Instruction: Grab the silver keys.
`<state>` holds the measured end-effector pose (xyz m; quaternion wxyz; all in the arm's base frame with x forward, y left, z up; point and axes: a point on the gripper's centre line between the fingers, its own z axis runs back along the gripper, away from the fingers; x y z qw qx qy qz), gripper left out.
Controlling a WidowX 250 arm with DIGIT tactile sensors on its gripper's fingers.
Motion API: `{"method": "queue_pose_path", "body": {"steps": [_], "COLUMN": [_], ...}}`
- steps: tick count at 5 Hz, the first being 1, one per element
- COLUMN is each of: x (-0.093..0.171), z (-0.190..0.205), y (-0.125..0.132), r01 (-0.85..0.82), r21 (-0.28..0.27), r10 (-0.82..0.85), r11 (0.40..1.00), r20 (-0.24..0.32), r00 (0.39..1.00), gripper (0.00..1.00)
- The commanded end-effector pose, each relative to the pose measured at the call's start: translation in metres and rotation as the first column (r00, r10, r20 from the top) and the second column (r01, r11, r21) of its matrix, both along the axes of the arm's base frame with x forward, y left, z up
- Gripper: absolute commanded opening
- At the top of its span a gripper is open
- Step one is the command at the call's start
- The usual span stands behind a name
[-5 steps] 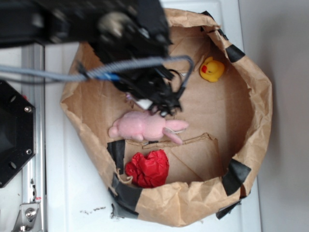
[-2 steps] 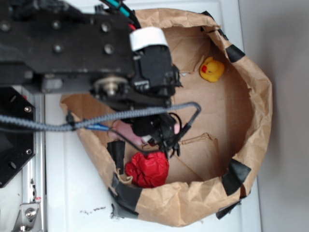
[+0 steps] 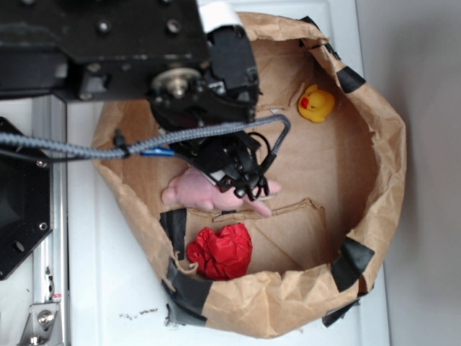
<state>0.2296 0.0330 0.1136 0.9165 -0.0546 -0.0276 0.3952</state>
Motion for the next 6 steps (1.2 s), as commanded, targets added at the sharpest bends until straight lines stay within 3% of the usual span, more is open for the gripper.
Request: {"method": "queue_pose_path", "body": {"steps": [1,2,3,4,5,6], "x": [-0.001,0.007,0.012,0.01,0.009,0.005], "z": [0.033,0.042,0.034,0.03,0.032,0.036], "y": [-0.007,0.002,0.014,0.01,0.007,0.005], "r01": [0.17,0.066,-0.139,-0.163,-0.148,-0.119], "r21": [-0.009,-0.037,-0.015,0.047,0.056,0.073], "r10": [-0.164,-0.058,0.14,0.165,0.149,0.114], "r11": [0.985,0.997,0.99,0.986,0.987,0.99], "r20": [0.218,0.186,0.019,-0.045,-0.009,0.068], "r00": [0.962,0.981,0.99,0.985,0.989,0.991], "gripper": [0.0,0.0,0.0,0.0,0.0,0.0]}}
